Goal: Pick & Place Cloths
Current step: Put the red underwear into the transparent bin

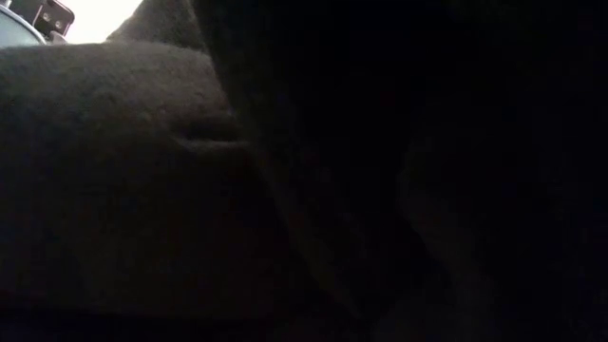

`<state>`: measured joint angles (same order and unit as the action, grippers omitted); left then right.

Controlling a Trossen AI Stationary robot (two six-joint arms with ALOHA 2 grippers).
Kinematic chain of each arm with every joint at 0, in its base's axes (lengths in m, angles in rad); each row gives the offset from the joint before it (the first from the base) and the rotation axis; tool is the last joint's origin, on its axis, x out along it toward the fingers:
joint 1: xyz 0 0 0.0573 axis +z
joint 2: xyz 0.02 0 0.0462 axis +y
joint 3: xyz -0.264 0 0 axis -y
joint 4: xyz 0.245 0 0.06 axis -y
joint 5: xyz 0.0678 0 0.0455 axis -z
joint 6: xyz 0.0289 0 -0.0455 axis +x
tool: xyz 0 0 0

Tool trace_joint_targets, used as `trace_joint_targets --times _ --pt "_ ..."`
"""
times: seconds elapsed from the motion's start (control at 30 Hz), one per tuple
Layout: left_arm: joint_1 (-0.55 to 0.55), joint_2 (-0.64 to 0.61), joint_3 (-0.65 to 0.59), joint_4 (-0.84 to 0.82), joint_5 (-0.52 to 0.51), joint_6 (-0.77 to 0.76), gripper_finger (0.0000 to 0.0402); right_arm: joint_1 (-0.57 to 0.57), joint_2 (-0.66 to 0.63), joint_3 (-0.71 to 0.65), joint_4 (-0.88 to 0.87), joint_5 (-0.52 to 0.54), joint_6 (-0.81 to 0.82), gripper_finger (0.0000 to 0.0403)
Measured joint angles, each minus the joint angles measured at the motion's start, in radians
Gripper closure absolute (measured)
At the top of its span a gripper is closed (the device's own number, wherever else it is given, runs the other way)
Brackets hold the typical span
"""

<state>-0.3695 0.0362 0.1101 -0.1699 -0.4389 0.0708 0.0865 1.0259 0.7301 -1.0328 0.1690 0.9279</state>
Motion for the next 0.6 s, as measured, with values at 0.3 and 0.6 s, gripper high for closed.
trace_joint_targets --times 0.3,0.6 --pt "0.0 0.0 0.0 0.0 0.0 0.0 0.039 0.0 0.142 -0.028 0.014 -0.043 0.033 0.0161" --pt "0.0 0.0 0.0 0.0 0.0 0.0 0.039 0.0 0.253 -0.03 0.054 -0.073 0.011 0.0145"
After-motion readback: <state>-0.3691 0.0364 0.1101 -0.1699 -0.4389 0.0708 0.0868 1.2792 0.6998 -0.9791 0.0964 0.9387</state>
